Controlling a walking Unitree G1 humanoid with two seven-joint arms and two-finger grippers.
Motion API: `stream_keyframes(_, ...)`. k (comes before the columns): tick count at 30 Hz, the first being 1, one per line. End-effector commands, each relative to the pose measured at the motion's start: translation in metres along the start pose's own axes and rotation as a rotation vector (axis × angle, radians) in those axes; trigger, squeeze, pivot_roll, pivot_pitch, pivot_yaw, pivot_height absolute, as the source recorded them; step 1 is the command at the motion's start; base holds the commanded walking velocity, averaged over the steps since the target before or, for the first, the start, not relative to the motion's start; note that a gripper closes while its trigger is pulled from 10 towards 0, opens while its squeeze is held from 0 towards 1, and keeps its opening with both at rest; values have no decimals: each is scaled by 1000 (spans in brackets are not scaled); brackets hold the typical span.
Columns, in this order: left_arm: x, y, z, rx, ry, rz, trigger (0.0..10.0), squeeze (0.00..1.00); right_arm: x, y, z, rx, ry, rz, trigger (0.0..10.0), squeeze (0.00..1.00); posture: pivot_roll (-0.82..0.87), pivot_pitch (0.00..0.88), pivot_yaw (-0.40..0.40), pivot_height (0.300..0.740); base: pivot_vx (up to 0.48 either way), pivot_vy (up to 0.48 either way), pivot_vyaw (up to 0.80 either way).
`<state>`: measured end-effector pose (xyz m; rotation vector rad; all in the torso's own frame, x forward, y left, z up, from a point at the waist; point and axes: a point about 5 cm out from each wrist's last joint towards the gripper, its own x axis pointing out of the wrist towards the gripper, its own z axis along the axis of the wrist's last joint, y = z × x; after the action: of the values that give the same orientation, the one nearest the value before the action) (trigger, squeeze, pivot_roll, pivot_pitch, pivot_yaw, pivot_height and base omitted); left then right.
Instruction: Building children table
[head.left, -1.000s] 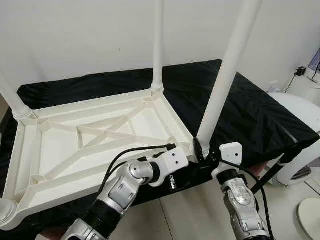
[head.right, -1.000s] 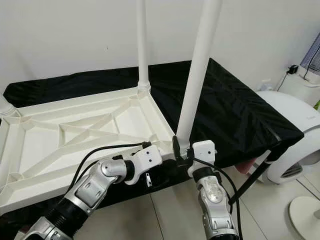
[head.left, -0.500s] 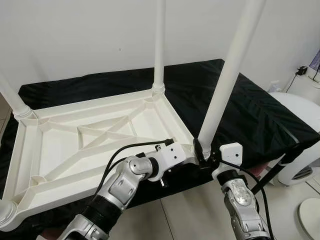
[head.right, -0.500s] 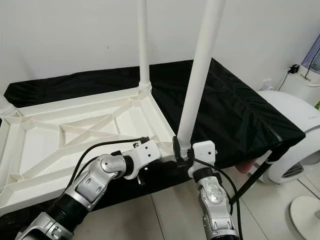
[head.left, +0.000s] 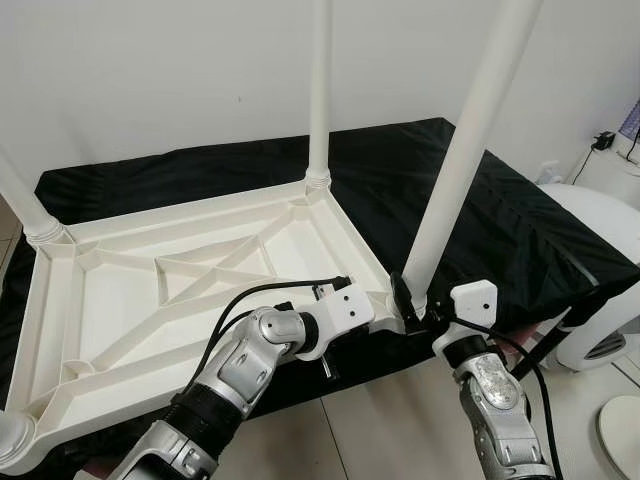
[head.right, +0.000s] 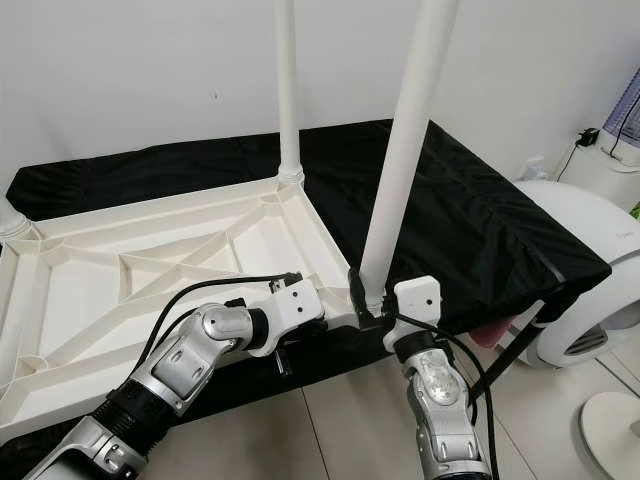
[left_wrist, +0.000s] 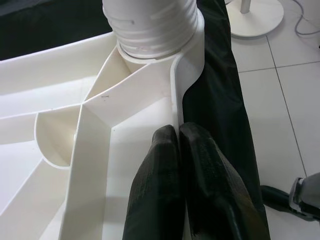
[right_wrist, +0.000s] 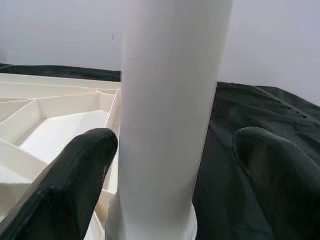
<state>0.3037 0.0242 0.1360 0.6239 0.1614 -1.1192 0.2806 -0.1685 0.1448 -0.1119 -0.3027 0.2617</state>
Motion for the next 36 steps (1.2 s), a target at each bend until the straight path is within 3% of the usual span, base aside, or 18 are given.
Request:
stream_keyframes(1,3,-10,-19,-2,90,-44,10000,0,-3,-2,-1,9,19,33,10000,0,-113,57,44,740,0,0,0)
stream_keyframes(19,-8,-3,-29,48,114,-52,10000,0,2,-27,-4,75,109,269,10000,0,-116,50,49,740,0,0,0)
stream_keyframes(24,-6,-1,-25,47,102,-47,10000,0,16,-30,-1,65,124,405,10000,0,-115,59,52,740,0,0,0)
stream_keyframes(36,-4,1,-20,56,86,-46,10000,0,39,-29,2,68,136,542,10000,0,-113,58,53,740,0,0,0)
